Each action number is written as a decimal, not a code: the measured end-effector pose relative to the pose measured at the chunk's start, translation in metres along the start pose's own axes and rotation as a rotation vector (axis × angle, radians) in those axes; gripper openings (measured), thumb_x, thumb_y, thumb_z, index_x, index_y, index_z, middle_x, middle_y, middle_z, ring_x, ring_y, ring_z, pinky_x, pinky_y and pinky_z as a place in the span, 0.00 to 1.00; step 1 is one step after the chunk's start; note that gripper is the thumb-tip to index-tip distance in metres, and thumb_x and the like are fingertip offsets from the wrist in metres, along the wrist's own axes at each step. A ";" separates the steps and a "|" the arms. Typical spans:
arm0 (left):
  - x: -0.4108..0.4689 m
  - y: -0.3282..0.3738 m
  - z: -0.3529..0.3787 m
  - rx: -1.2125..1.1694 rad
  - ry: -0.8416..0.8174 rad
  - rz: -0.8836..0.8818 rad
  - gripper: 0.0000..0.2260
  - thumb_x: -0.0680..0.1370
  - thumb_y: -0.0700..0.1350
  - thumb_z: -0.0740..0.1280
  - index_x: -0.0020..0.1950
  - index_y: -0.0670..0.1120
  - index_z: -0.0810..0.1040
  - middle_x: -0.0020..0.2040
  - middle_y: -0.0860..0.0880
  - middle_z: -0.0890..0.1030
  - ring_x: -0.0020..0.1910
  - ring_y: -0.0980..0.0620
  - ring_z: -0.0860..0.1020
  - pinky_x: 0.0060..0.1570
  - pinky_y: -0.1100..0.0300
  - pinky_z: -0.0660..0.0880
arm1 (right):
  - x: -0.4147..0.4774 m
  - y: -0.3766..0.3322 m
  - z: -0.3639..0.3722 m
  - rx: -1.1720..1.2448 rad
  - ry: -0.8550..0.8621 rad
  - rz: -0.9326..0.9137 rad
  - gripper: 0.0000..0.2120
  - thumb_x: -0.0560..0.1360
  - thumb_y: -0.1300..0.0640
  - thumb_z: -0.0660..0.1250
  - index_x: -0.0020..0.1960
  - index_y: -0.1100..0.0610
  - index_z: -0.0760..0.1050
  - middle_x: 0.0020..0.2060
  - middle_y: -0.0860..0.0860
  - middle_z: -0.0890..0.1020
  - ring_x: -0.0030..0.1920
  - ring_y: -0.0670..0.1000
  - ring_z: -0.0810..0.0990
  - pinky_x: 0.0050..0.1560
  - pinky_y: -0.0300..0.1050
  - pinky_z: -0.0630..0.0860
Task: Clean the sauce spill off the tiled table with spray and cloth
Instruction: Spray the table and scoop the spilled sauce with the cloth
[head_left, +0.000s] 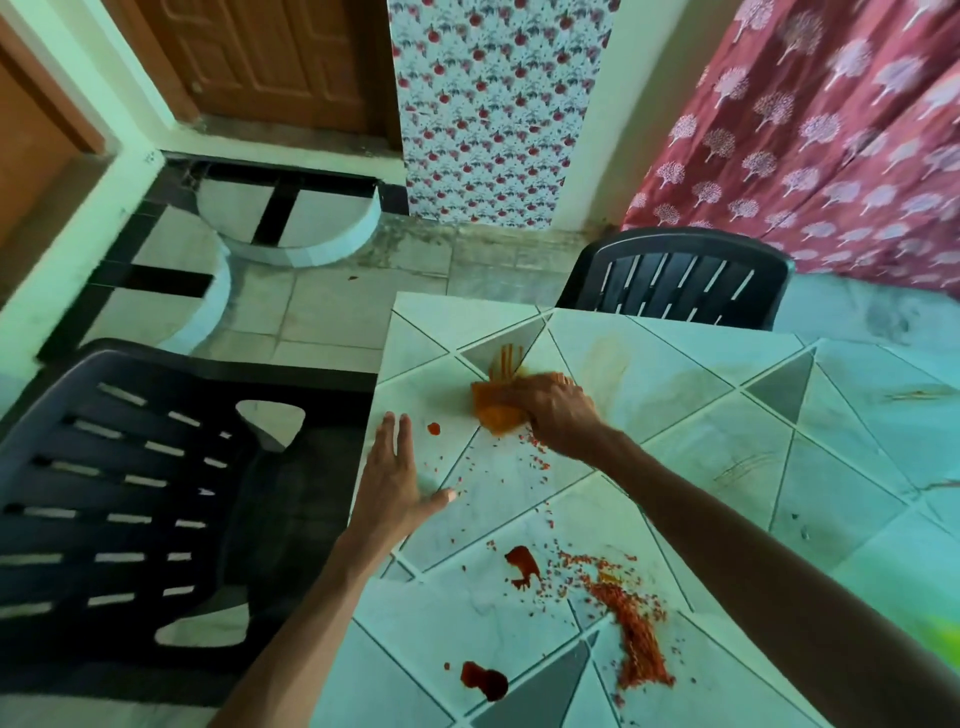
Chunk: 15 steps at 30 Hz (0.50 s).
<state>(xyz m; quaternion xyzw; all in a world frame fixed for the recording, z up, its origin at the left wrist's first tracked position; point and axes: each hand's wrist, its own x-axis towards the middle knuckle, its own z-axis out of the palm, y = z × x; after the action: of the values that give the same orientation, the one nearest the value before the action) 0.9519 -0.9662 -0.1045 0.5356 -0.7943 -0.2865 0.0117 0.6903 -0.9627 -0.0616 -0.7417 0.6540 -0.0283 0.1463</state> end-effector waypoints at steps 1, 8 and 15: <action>-0.001 0.001 -0.001 -0.003 -0.004 0.003 0.55 0.70 0.64 0.72 0.80 0.43 0.40 0.80 0.42 0.39 0.80 0.44 0.42 0.77 0.48 0.52 | -0.016 -0.003 0.006 -0.011 0.007 -0.038 0.29 0.76 0.63 0.69 0.72 0.40 0.70 0.68 0.48 0.77 0.66 0.56 0.76 0.62 0.58 0.77; -0.009 0.012 -0.002 0.006 -0.063 0.004 0.58 0.68 0.64 0.73 0.79 0.40 0.37 0.79 0.38 0.36 0.78 0.41 0.37 0.76 0.47 0.42 | -0.113 -0.022 0.022 0.050 -0.033 -0.047 0.28 0.73 0.67 0.70 0.68 0.45 0.76 0.67 0.50 0.78 0.68 0.57 0.76 0.60 0.63 0.78; -0.015 0.017 -0.003 -0.043 -0.110 -0.009 0.61 0.68 0.63 0.75 0.78 0.41 0.32 0.77 0.39 0.31 0.77 0.42 0.33 0.74 0.50 0.36 | -0.168 -0.022 0.025 0.142 -0.074 -0.027 0.33 0.69 0.64 0.77 0.67 0.39 0.72 0.62 0.46 0.81 0.62 0.52 0.81 0.56 0.56 0.81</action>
<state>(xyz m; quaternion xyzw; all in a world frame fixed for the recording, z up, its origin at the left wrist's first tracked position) 0.9448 -0.9500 -0.0891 0.5223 -0.7849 -0.3325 -0.0219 0.6934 -0.7913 -0.0549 -0.7389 0.6343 -0.0490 0.2222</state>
